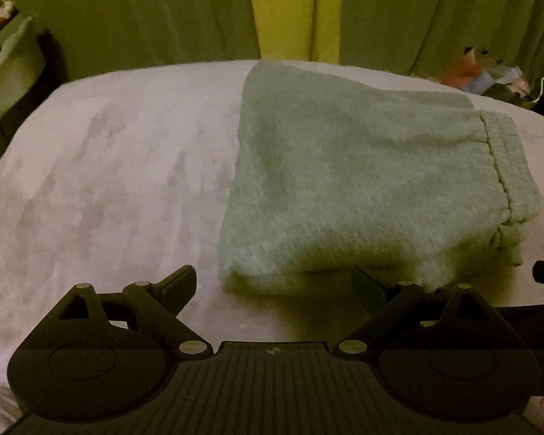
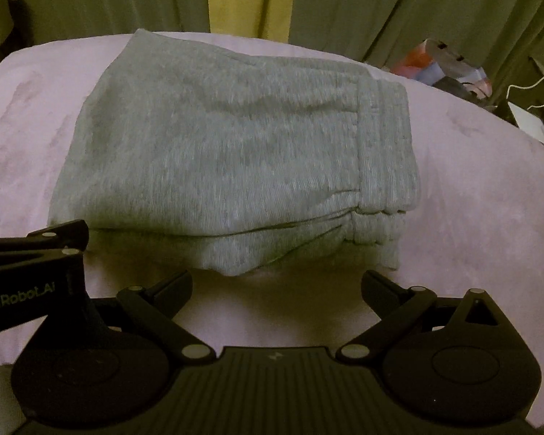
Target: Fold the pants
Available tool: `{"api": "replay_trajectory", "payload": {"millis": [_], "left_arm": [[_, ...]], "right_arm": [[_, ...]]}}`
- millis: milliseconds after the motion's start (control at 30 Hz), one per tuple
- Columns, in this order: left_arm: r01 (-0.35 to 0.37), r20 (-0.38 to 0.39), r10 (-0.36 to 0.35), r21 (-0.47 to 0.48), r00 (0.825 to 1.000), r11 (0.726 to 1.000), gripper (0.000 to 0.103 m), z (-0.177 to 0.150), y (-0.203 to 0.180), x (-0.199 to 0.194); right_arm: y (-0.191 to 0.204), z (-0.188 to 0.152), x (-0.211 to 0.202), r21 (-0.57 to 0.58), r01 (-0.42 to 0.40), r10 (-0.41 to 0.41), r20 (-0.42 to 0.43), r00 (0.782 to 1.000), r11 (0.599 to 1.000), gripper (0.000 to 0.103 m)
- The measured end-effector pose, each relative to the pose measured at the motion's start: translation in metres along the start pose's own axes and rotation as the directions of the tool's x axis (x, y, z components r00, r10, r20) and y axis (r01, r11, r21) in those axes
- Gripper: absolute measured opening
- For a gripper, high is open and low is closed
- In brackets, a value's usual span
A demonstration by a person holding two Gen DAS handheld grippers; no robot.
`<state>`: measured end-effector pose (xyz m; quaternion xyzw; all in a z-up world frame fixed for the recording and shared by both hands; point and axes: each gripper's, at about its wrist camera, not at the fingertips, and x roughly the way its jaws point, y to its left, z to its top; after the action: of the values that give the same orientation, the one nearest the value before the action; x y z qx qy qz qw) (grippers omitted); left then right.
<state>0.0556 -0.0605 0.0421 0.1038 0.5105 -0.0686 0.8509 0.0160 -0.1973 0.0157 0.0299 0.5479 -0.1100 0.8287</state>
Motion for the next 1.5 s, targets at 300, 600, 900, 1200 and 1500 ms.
{"api": "replay_trajectory", "payload": {"millis": [300, 600, 900, 1200, 1500], "left_arm": [[0.023, -0.047, -0.023, -0.003, 0.999, 1.0, 0.096, 0.004, 0.003, 0.011], [0.002, -0.066, -0.001, 0.009, 0.998, 1.0, 0.096, 0.005, 0.004, 0.015], [0.009, -0.074, -0.007, 0.024, 0.997, 1.0, 0.096, 0.003, 0.002, 0.015], [0.015, -0.082, -0.012, 0.033, 0.997, 0.999, 0.096, 0.003, 0.0, 0.016], [0.015, -0.085, -0.012, 0.039, 0.996, 0.999, 0.096, 0.002, -0.003, 0.016]], "right_arm": [[-0.003, 0.002, 0.011, 0.027, 0.007, -0.005, -0.054, 0.999, 1.0, 0.1], [-0.006, 0.002, 0.015, 0.045, 0.024, -0.022, -0.065, 0.998, 0.999, 0.1], [-0.02, 0.005, 0.013, 0.101, 0.014, -0.007, -0.064, 0.998, 0.995, 0.1], [-0.019, 0.004, 0.013, 0.092, 0.011, -0.005, -0.065, 0.998, 0.996, 0.1], [-0.019, 0.002, 0.013, 0.092, 0.011, -0.005, -0.066, 0.998, 0.996, 0.1]]}}
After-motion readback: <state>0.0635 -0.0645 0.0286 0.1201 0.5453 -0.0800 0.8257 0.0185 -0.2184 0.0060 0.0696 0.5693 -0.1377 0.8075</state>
